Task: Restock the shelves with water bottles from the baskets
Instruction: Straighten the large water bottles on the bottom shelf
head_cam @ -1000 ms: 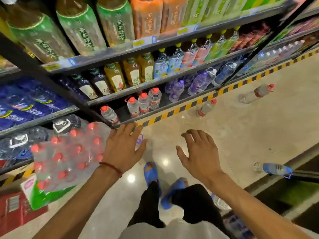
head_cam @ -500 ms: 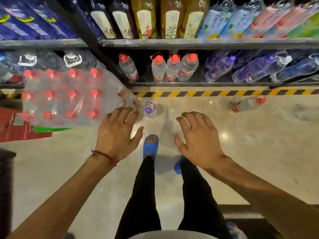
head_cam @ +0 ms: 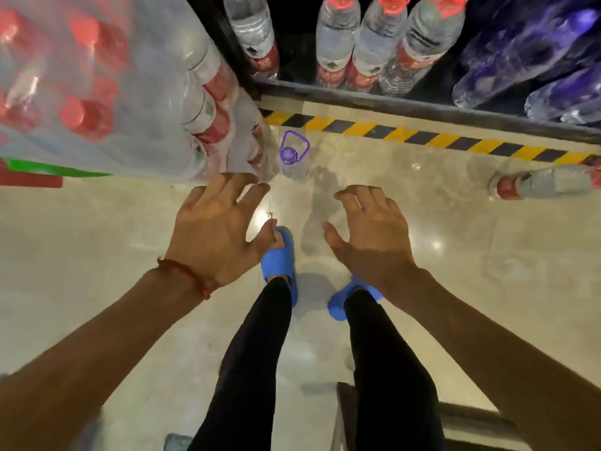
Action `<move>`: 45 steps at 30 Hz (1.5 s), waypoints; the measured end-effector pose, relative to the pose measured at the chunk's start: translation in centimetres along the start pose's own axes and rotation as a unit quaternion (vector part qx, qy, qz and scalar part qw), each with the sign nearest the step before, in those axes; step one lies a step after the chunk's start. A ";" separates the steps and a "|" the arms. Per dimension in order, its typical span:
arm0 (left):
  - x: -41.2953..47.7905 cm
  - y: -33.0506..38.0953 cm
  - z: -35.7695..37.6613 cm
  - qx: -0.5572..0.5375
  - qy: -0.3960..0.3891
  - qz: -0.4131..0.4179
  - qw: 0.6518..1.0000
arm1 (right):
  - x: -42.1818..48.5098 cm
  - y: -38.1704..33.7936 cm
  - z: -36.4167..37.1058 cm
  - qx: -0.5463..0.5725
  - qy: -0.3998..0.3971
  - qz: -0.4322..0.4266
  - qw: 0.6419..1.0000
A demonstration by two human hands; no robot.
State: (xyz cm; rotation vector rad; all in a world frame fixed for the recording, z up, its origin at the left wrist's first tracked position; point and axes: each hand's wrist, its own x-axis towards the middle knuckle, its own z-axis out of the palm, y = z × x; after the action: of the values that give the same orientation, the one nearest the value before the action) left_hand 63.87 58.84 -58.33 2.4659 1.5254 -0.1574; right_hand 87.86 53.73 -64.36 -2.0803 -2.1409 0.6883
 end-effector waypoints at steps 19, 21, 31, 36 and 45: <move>6.3 -7.8 20.3 -0.108 -0.027 -0.061 0.992 | 19.5 3.1 23.8 0.415 0.004 0.082 0.906; 6.0 -7.8 20.3 -0.118 -0.032 -0.063 0.991 | 18.9 3.5 24.0 0.428 -0.004 0.094 0.899; 7.4 -7.9 21.8 -0.139 -0.091 -0.071 0.983 | 15.9 8.3 22.0 0.532 0.060 0.196 0.822; 13.9 -5.9 26.8 -0.164 -0.118 -0.021 0.979 | 15.5 12.1 22.1 0.582 0.107 0.259 0.763; 26.6 -1.4 40.1 -0.225 -0.107 0.059 0.967 | 16.1 18.8 24.0 0.633 0.155 0.262 0.712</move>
State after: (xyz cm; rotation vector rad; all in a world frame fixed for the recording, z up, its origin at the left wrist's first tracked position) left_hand 75.95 72.24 -102.95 2.0931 1.1678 -0.0451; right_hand 95.51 62.65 -96.78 -1.6309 -0.4139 1.2226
